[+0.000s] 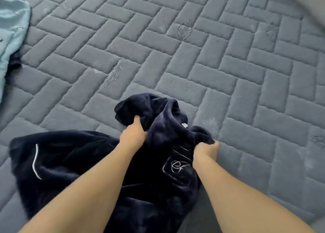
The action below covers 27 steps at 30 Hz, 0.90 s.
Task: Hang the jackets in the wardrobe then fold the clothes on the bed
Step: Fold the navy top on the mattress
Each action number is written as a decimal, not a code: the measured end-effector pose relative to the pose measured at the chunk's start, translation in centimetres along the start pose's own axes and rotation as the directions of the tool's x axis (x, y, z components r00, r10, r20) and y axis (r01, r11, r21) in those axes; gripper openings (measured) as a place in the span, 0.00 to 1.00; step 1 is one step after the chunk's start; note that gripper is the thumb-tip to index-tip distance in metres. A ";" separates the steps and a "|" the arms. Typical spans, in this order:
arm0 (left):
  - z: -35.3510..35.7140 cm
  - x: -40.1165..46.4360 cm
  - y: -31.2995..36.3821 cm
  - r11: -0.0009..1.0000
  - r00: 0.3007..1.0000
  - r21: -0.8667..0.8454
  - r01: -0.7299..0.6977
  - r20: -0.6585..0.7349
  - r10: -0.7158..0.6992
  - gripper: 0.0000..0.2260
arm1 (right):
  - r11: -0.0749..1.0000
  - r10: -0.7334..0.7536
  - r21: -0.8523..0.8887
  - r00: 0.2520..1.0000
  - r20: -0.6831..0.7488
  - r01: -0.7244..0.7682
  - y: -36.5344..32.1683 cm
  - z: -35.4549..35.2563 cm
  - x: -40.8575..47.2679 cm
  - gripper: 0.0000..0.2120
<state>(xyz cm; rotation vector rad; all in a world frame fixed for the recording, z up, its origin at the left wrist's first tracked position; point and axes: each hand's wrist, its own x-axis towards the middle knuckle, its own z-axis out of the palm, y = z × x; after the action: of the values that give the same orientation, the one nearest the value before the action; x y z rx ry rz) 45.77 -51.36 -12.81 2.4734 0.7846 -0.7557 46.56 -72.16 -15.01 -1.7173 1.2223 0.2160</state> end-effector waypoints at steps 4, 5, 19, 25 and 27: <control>1.5 -6.9 0.8 0.988 0.895 -0.053 -0.149 0.417 0.157 0.31 | 0.911 -0.358 -0.239 0.932 -0.057 0.336 -8.8 -6.3 4.2 0.21; 0.2 -7.9 0.9 0.977 0.837 -0.199 -0.082 0.518 0.176 0.27 | 0.871 -0.442 -0.268 0.895 -0.064 0.411 -11.5 -7.3 4.6 0.19; -1.7 -8.8 0.2 0.587 0.923 -0.780 -0.214 0.035 0.383 0.11 | -0.190 -0.341 -0.370 0.293 0.893 0.909 -12.1 0.2 -2.7 0.46; -7.9 -13.7 -1.9 0.504 0.843 -0.767 -0.397 -0.088 0.531 0.17 | -0.401 0.025 -0.330 0.370 0.929 0.854 -13.3 2.9 -7.9 0.07; -9.8 -14.5 -3.1 0.607 0.854 -0.730 -0.313 0.063 0.517 0.12 | -0.325 -0.136 -0.359 0.332 0.933 0.875 -13.3 2.8 -10.0 0.03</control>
<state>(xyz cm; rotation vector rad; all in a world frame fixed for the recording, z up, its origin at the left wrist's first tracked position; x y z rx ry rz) 37.39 -49.35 2.79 1.6920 0.2637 -0.4691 53.47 -63.51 -2.26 -2.8491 -0.9474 1.0357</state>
